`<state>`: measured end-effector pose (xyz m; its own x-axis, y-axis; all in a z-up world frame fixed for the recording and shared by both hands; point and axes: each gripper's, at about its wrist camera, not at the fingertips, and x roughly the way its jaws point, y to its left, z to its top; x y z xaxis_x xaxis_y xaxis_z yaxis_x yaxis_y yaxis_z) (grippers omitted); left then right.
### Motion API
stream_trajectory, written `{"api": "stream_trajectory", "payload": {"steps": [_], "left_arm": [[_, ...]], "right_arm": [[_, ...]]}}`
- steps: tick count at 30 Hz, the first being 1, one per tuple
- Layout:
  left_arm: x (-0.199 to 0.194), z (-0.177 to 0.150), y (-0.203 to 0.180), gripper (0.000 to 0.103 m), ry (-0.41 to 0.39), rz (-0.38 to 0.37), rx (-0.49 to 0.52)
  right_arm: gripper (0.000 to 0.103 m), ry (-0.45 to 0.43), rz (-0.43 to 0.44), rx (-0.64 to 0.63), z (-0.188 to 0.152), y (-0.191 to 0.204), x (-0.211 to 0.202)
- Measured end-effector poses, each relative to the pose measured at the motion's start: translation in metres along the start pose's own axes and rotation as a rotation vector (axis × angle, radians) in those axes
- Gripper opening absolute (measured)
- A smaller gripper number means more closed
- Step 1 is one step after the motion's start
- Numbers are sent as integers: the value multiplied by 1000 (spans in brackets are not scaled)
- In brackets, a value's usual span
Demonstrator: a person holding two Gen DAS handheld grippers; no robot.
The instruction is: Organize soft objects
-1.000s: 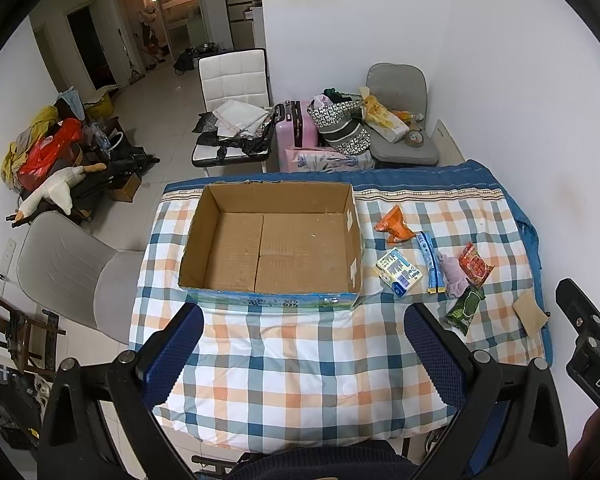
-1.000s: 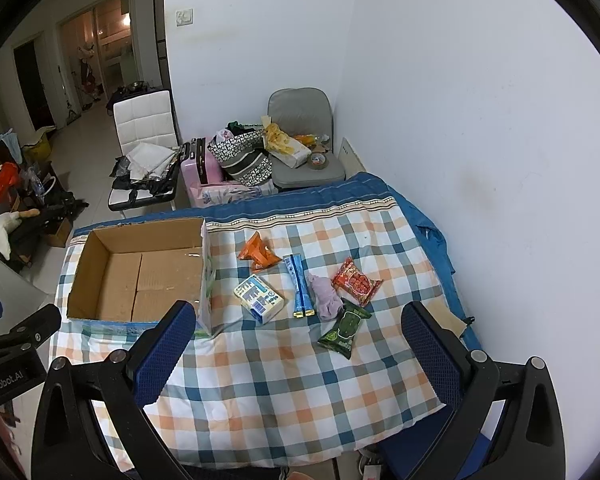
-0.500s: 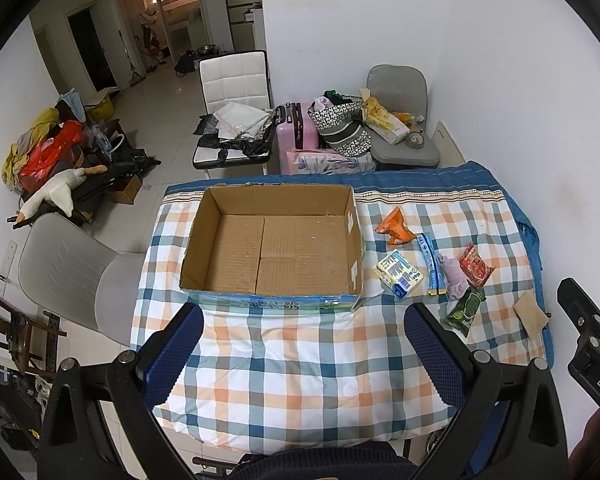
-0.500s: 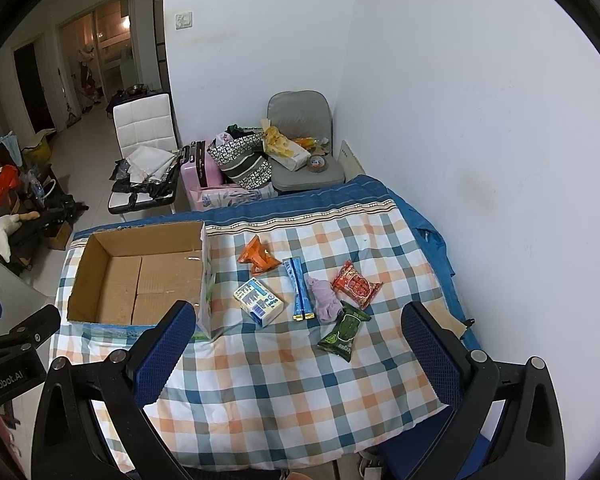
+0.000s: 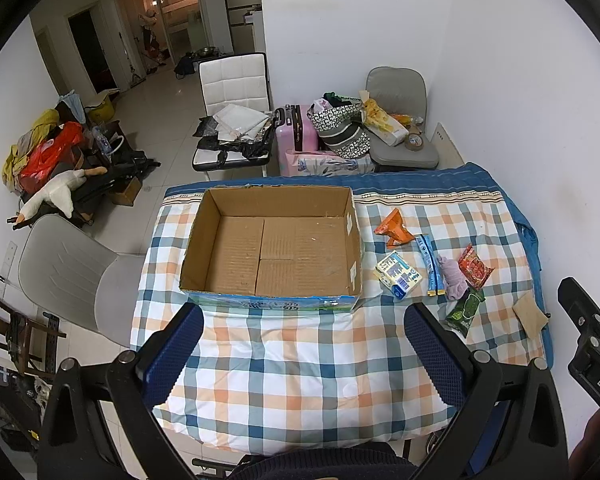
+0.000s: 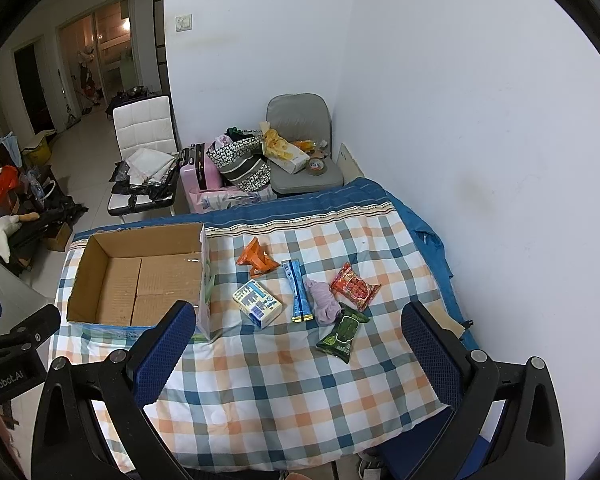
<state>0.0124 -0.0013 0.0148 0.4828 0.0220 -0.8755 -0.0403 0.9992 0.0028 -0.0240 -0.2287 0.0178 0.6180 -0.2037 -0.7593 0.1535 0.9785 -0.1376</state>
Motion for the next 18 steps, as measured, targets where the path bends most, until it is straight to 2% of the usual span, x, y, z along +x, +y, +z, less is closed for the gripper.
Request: {"api": "stream_trajectory", "payload": {"steps": [18], "left_arm": [[-2,1,-1,103,-3,-2,3]], "right_arm": [[103,-6,5,-1,-2,1,-4]]}}
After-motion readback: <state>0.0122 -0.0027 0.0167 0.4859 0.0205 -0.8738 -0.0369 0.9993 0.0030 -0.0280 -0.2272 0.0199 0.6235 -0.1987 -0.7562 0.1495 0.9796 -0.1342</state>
